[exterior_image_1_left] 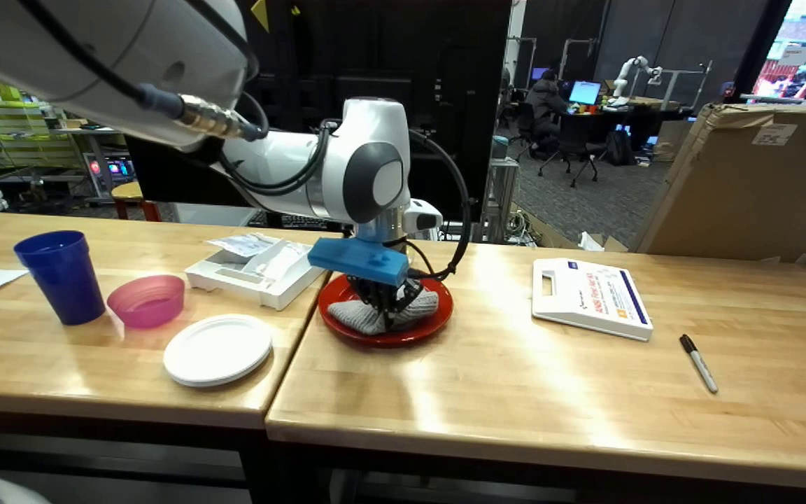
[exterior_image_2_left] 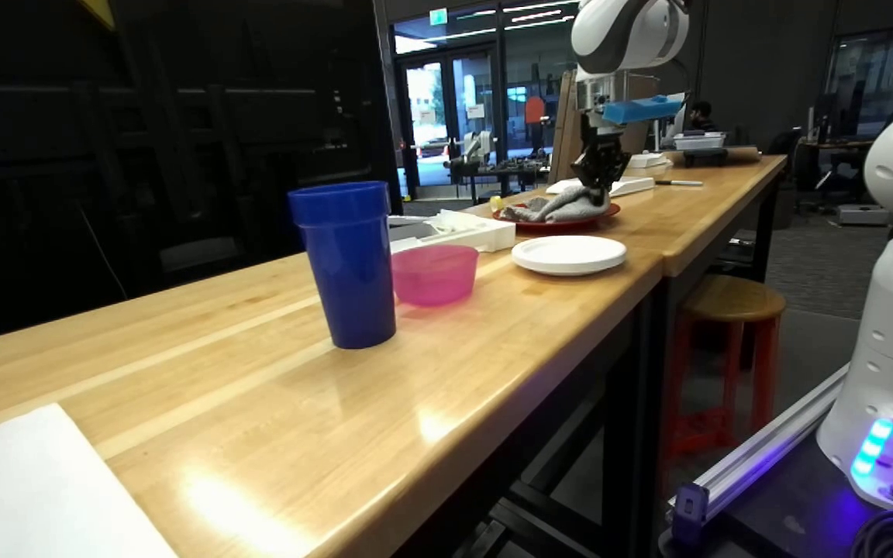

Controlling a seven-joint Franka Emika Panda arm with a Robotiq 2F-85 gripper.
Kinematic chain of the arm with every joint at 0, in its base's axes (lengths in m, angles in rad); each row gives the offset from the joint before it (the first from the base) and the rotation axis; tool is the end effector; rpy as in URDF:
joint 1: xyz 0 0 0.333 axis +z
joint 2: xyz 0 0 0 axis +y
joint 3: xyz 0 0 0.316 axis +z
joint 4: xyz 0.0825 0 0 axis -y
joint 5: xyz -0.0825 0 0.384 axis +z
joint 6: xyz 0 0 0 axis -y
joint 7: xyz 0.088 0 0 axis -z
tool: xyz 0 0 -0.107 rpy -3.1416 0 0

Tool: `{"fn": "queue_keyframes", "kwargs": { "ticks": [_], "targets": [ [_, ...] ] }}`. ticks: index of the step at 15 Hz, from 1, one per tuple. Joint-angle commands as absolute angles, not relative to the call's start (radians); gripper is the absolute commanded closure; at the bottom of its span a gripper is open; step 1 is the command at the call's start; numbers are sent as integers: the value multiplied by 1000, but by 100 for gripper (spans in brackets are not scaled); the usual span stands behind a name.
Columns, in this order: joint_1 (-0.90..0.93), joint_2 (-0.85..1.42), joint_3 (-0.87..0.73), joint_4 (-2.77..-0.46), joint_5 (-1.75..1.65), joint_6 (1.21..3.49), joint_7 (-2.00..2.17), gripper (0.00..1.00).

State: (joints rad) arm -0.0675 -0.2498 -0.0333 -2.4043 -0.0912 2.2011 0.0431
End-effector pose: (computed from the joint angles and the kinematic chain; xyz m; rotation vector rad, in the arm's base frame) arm 0.4580 -0.0497 0.4140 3.0697 -0.1398 0.0688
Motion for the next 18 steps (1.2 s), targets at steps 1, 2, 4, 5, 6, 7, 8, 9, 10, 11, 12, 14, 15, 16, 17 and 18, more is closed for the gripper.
{"fn": "queue_keyframes", "kwargs": {
  "ticks": [1, 2, 4, 5, 6, 7, 8, 9, 10, 11, 12, 14, 15, 16, 17, 18],
  "targets": [
    [-110, -243, -16, -2388, -285, 2208, 94, 98],
    [-116, -243, -12, -2387, -333, 2203, 110, 98],
    [-115, -242, -11, -2391, -396, 2205, 126, 98],
    [-112, -241, -10, -2391, -416, 2204, 132, 98],
    [-110, -240, -8, -2393, -432, 2206, 139, 98],
    [-106, -243, -5, -2395, -445, 2210, 144, 98],
    [-106, -244, -1, -2396, -460, 2216, 152, 98],
    [-106, -246, 6, -2400, -489, 2240, 172, 98],
    [-108, -247, 13, -2404, -525, 2265, 189, 98],
    [-110, -249, 19, -2409, -567, 2296, 205, 98],
    [-108, -249, 23, -2407, -595, 2312, 198, 98],
    [-91, -243, 15, -2398, -573, 2322, 153, 98],
    [-78, -238, 7, -2396, -530, 2331, 111, 98],
    [-65, -227, 0, -2393, -484, 2343, 73, 98],
    [-55, -220, -5, -2390, -436, 2349, 33, 98],
    [-39, -213, -13, -2390, -366, 2360, -27, 98]
  ]
}}
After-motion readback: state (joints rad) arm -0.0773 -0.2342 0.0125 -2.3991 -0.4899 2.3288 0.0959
